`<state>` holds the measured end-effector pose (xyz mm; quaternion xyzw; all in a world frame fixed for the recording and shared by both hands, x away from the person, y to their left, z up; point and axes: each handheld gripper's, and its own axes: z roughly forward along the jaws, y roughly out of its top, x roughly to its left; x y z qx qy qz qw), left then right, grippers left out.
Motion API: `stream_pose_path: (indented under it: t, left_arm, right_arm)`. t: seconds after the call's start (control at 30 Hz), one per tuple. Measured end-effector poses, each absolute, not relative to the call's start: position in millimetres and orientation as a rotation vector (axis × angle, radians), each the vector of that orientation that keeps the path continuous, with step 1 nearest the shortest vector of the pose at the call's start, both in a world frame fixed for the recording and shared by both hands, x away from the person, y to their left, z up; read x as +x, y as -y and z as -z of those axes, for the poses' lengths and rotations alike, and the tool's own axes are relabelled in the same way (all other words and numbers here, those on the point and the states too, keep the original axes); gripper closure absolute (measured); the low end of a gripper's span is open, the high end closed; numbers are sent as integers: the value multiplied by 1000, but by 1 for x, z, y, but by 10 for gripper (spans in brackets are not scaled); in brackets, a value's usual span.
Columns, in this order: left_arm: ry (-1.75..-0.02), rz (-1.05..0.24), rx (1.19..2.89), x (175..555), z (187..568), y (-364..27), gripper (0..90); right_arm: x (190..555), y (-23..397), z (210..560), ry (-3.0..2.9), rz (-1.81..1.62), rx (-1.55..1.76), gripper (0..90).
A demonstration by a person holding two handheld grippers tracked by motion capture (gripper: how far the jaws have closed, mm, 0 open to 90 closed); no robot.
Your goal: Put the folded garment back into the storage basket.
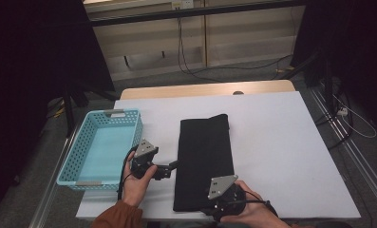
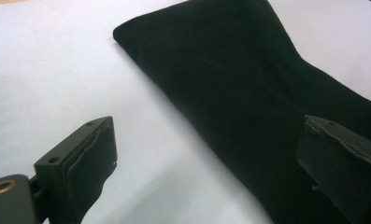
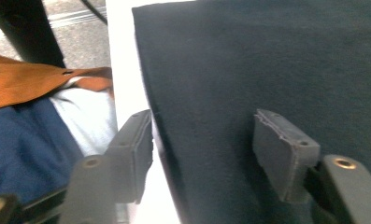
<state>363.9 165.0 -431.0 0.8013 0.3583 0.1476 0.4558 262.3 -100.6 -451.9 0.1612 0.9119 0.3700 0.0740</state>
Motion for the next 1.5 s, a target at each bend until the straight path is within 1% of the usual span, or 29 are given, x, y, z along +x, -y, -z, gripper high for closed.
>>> stream_pose_path:
  t: [0.03,0.1,0.3,0.4,0.43,0.47,0.6,0.77,1.0,1.07,1.1,1.17,1.2,1.3,1.4,1.5]
  left_arm:
    - [-883,-363,1982,364,431,-165,56]
    - [-878,-360,1986,364,431,-164,55]
    - [-876,-352,1975,364,431,-163,55]
    - [-903,-377,1969,366,431,-167,55]
    - [-911,-377,1966,367,431,-168,54]
    - [-911,-385,1968,367,431,-168,54]
    - [-910,-391,1968,368,432,-166,51]
    - [-937,-399,1952,371,432,-167,47]
    - [-942,-436,1936,377,429,-165,53]
    - [-918,-360,1927,382,427,-164,66]
    - [-915,-360,1937,384,427,-163,62]
    - [-905,-420,1949,387,424,-159,63]
    - [-895,-428,1943,388,423,-157,65]
    - [-849,-428,1918,395,417,-153,69]
    - [-848,-456,1909,401,413,-147,69]
    - [-855,-427,1917,410,411,-141,68]
  right_arm:
    - [262,101,452,-2733,-1105,480,401]
    - [262,101,453,-2729,-1088,466,411]
    - [261,101,455,-2720,-1069,413,411]
    - [261,99,454,-2724,-1042,408,435]
    - [262,98,453,-2720,-1023,405,499]
    - [262,98,453,-2720,-1023,405,499]
    - [265,101,453,-2688,-1022,391,672]
    - [270,103,452,-2679,-1040,417,776]
    - [275,108,454,-2695,-1100,444,791]
    - [276,109,453,-2701,-1110,455,793]
    - [277,109,453,-2703,-1113,463,795]
    - [278,109,453,-2714,-1119,478,798]
    - [278,109,453,-2715,-1115,474,799]
    - [278,109,453,-2711,-1113,486,800]
    - [276,108,453,-2709,-1107,498,800]
    - [277,108,452,-2709,-1102,495,800]
